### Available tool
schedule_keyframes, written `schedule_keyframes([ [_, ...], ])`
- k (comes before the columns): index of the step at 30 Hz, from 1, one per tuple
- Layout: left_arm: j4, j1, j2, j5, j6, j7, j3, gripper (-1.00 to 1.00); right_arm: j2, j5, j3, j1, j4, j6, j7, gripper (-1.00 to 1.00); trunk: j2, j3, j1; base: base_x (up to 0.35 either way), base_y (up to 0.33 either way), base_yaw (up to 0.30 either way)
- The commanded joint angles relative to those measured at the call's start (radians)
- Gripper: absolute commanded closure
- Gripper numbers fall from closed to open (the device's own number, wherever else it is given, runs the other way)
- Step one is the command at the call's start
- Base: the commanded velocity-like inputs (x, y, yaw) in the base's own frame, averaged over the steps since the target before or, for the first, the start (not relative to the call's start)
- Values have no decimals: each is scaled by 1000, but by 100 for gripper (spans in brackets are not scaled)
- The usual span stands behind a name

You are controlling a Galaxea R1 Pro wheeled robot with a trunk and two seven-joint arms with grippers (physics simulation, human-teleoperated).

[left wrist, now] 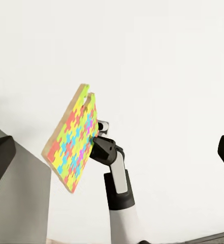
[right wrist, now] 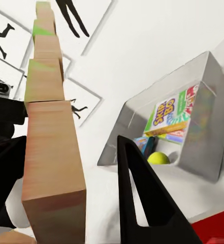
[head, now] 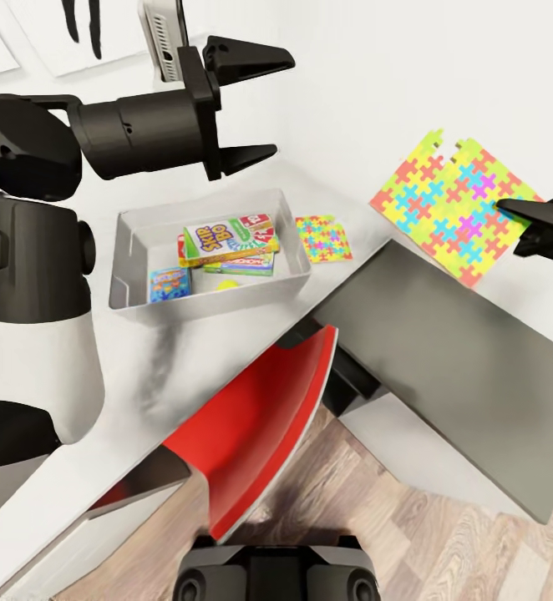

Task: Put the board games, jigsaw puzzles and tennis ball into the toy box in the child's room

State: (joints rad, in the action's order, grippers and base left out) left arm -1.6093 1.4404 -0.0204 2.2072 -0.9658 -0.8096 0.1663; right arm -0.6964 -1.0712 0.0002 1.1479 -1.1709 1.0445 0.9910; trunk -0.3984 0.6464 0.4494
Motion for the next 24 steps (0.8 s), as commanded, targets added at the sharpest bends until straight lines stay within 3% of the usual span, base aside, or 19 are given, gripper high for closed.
schedule_keyframes([
  [1, 0, 1, 0, 10, 1, -10, 0, -100, -1, 2, 0, 1, 0, 3, 4, 100, -2, 0, 1, 0, 0, 237],
  [10, 0, 1, -5, 13, 1, -13, 1, -100, 5, -15, 3, 14, -1, 3, -46, 100, -2, -9, 1, 0, 0, 241],
  [24, 0, -2, 0, 14, 3, -14, 3, -100, -10, -81, 5, 35, -3, 3, -77, 100, -2, -22, 1, 0, 0, 248],
])
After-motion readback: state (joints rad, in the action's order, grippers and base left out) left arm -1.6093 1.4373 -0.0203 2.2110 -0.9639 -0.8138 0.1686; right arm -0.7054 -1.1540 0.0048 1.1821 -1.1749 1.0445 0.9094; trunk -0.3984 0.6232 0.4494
